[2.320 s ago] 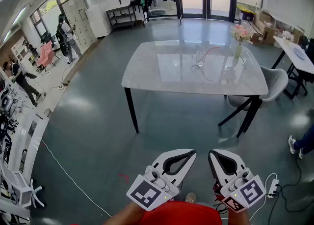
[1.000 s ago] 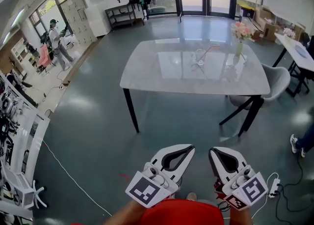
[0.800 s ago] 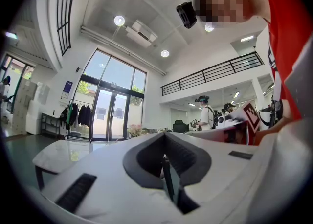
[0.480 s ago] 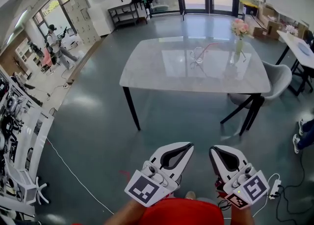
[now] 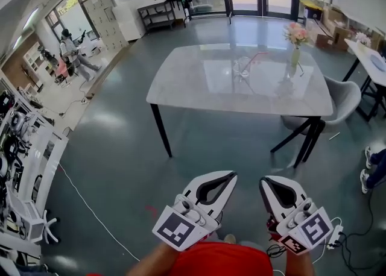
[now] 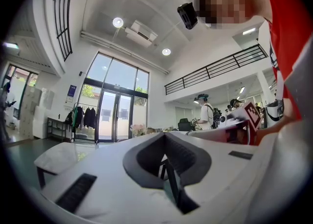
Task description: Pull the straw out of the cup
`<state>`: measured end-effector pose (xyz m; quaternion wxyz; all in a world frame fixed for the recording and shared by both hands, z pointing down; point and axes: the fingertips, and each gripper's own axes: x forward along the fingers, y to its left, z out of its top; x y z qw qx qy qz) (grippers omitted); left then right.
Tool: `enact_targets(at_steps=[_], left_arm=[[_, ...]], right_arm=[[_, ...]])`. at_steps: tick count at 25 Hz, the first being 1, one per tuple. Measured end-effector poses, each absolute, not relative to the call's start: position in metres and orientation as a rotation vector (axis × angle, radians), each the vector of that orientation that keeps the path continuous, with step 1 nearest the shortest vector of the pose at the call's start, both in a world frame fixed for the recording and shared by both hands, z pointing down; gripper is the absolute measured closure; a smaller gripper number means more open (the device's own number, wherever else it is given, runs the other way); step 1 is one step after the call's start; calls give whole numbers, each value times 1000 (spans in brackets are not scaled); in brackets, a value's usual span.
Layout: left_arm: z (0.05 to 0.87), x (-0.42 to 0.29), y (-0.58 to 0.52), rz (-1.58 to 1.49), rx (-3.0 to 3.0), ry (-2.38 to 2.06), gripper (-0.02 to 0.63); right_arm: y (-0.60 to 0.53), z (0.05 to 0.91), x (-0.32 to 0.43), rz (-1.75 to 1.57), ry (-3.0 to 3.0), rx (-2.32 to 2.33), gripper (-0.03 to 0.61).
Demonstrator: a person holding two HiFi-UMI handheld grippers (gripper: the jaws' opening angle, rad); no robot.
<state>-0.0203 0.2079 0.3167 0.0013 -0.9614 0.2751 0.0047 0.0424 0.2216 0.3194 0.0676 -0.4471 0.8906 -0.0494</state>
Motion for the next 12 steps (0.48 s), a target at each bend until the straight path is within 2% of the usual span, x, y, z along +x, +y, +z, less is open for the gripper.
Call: enact_targets(at_steps=[12], left_arm=[[322, -20, 151, 36, -3003, 888, 601]], right_arm=[[169, 326, 45, -135, 2728, -1350, 583]])
